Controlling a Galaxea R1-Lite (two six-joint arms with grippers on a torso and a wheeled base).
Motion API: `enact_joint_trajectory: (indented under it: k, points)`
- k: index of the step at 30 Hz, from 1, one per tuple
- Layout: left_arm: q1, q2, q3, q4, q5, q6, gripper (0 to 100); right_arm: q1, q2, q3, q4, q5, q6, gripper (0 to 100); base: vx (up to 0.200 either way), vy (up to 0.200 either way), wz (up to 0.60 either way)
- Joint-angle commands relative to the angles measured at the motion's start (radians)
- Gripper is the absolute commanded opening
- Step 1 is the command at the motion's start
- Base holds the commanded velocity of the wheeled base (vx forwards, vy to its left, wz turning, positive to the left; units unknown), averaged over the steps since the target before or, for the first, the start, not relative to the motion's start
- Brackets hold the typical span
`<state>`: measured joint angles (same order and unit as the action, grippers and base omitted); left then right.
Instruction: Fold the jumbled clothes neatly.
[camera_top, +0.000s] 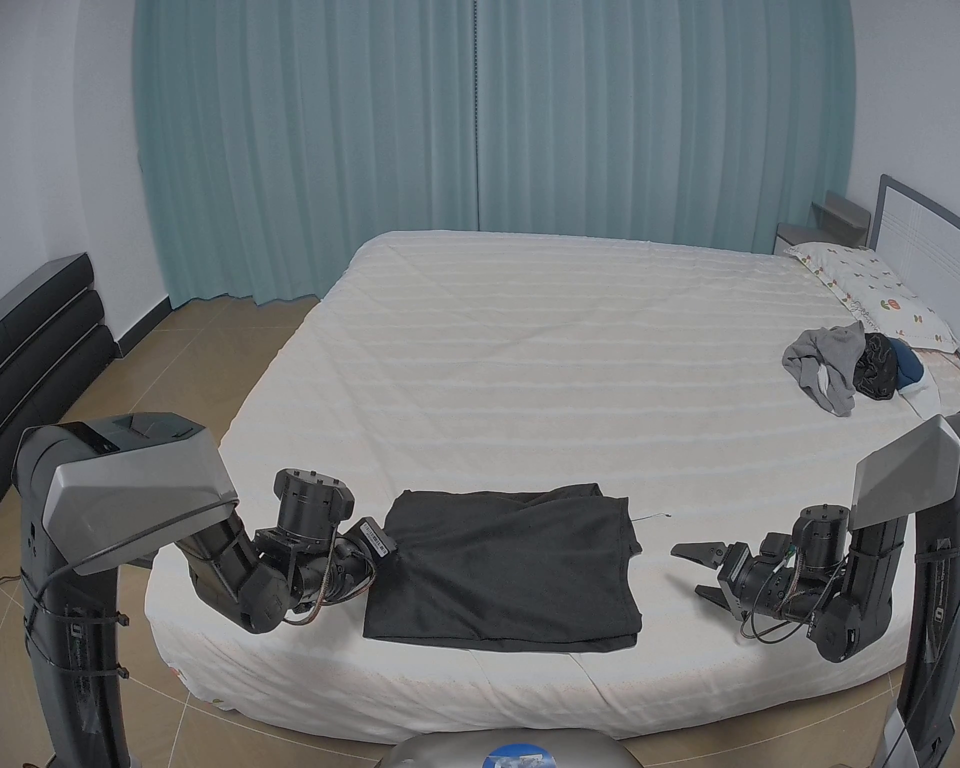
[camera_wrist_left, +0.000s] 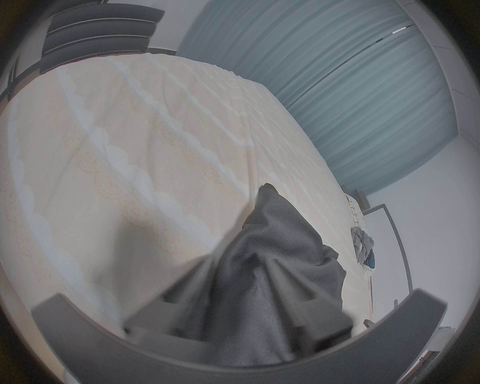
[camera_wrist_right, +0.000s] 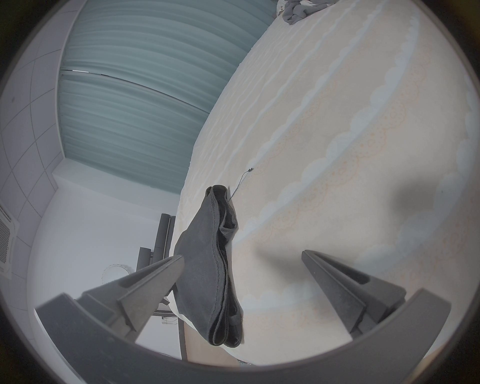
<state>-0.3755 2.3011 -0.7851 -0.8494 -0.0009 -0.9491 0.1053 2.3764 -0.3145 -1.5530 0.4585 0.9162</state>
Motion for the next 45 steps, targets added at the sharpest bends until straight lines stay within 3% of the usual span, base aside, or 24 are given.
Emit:
enact_joint_trajectory:
  k: [1,18,25,33,38,42,45]
  points:
    - [0.0,-0.002,0.003,-0.002,-0.001,0.0,100,0.001,0.001,0.002,-0.009,0.0,0.0,100,0.0,0.0,0.0]
    - [0.07,-0.005,-0.002,0.0,-0.027,0.0,100,0.007,0.009,0.0,-0.009,-0.003,-0.005,100,0.0,0.0,0.0]
    - [0.096,-0.029,0.018,0.012,-0.09,-0.003,100,0.007,0.009,0.0,-0.009,-0.003,-0.005,100,0.0,0.0,0.0]
    - [0.124,-0.068,0.096,-0.002,-0.073,-0.002,100,0.007,0.007,-0.003,-0.009,-0.004,-0.003,100,0.0,0.0,0.0]
    - [0.158,-0.284,0.205,0.003,-0.027,-0.003,100,0.011,-0.037,0.02,-0.01,-0.027,-0.003,100,0.0,0.0,0.0]
    - [0.178,-0.443,0.225,0.012,0.009,0.013,100,0.013,-0.217,0.074,-0.007,-0.106,-0.017,100,0.0,0.0,0.0]
    - [0.199,-0.586,0.233,0.053,0.024,0.041,100,0.017,-0.384,0.146,-0.007,-0.129,-0.077,100,0.0,0.0,0.0]
